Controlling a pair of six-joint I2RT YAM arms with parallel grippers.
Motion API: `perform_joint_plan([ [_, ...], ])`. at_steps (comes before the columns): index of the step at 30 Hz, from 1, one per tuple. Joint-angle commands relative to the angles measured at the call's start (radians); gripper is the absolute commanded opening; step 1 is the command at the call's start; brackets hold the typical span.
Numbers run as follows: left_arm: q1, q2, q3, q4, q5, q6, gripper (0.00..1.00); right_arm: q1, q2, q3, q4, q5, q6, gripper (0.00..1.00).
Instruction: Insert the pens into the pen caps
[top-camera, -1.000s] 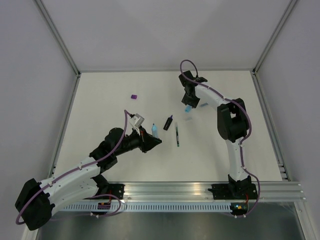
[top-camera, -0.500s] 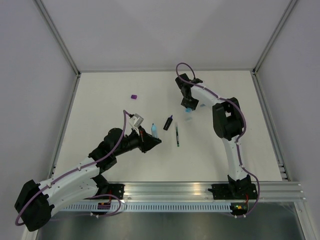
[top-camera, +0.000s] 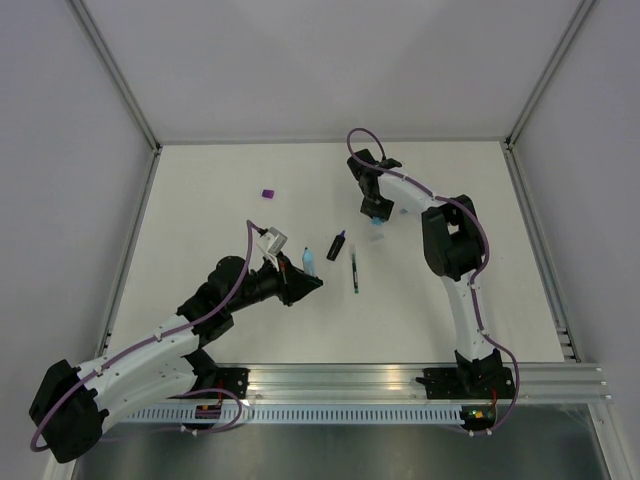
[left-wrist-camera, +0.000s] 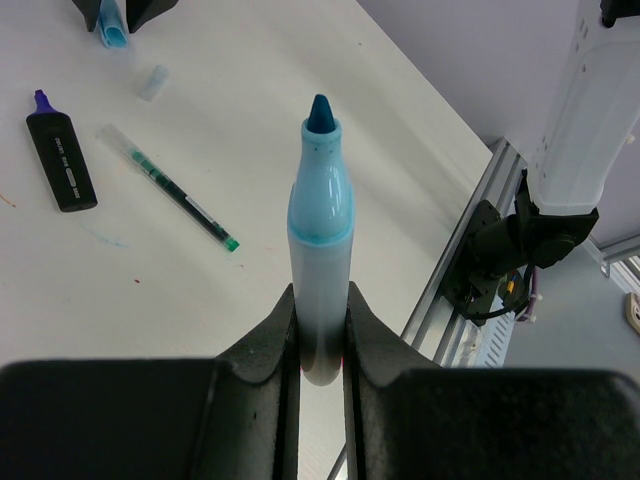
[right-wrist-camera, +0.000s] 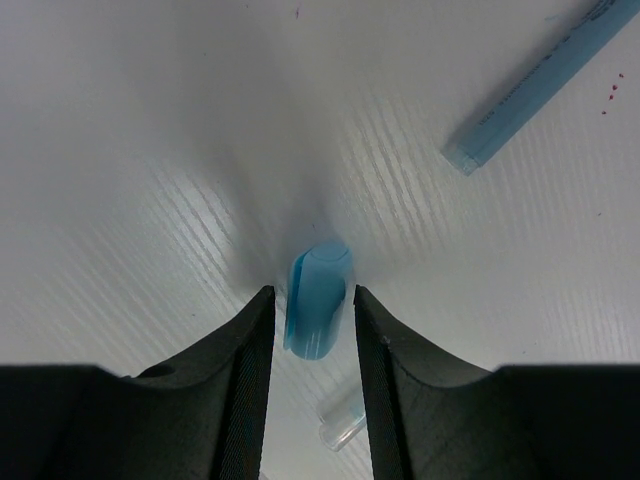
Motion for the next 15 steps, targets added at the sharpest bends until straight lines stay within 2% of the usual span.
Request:
perform_joint_plan([
  [1,0.001,-0.012,0.032,0.010,-0.021,0.004,0.02,0.007,0.012,0.038,0.000,0.028,-0.023,0.43],
  [15,0.001,-0.015,0.030,0.009,-0.023,0.007,0.02,0.007,0.023,0.029,0.022,0.044,-0.077,0.40],
])
